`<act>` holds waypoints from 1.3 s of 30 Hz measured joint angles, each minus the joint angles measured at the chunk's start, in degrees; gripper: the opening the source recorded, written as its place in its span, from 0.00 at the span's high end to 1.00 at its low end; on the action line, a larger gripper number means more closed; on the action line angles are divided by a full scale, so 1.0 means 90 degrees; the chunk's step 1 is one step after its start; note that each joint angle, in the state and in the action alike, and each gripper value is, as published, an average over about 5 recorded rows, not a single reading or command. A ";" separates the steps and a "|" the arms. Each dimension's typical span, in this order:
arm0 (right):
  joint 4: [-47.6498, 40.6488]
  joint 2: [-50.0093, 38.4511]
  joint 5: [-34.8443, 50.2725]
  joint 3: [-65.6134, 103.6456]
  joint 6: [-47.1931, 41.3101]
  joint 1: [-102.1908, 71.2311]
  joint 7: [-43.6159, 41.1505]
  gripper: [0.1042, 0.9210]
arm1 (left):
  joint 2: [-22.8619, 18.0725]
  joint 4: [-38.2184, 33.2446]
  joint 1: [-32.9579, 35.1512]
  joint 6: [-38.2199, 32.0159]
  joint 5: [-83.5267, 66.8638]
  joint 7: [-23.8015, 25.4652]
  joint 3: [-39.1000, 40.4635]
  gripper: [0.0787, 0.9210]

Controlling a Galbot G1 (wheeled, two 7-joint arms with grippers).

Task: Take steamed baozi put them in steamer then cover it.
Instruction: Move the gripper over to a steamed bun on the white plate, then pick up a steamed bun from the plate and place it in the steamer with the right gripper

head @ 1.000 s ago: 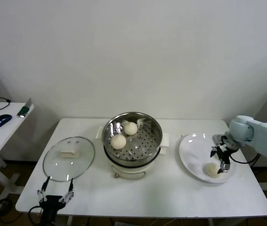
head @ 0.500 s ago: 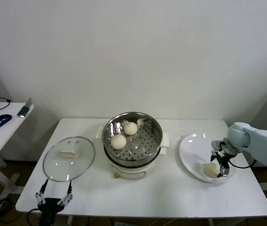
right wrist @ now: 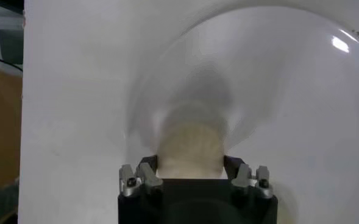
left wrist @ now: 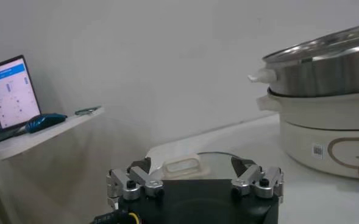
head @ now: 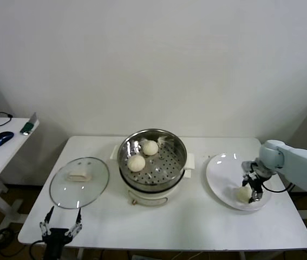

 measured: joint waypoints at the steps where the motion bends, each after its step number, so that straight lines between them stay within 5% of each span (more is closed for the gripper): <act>1: -0.0007 0.0012 -0.0002 -0.0011 0.0024 0.0020 -0.0003 0.30 | -0.0002 0.0000 0.0001 0.0000 0.0000 0.0000 0.0002 0.12; 15: 0.0139 0.0585 -0.0064 -0.0900 0.1240 0.1608 -0.0326 0.31 | -0.0016 -0.0037 0.0001 0.0014 0.0030 0.0000 0.0043 0.12; 39: 0.0396 0.3417 -0.0365 -0.1218 0.4066 0.3676 -0.0810 0.30 | 0.0064 -0.0138 0.0091 0.0065 -0.0022 0.0013 0.0062 0.12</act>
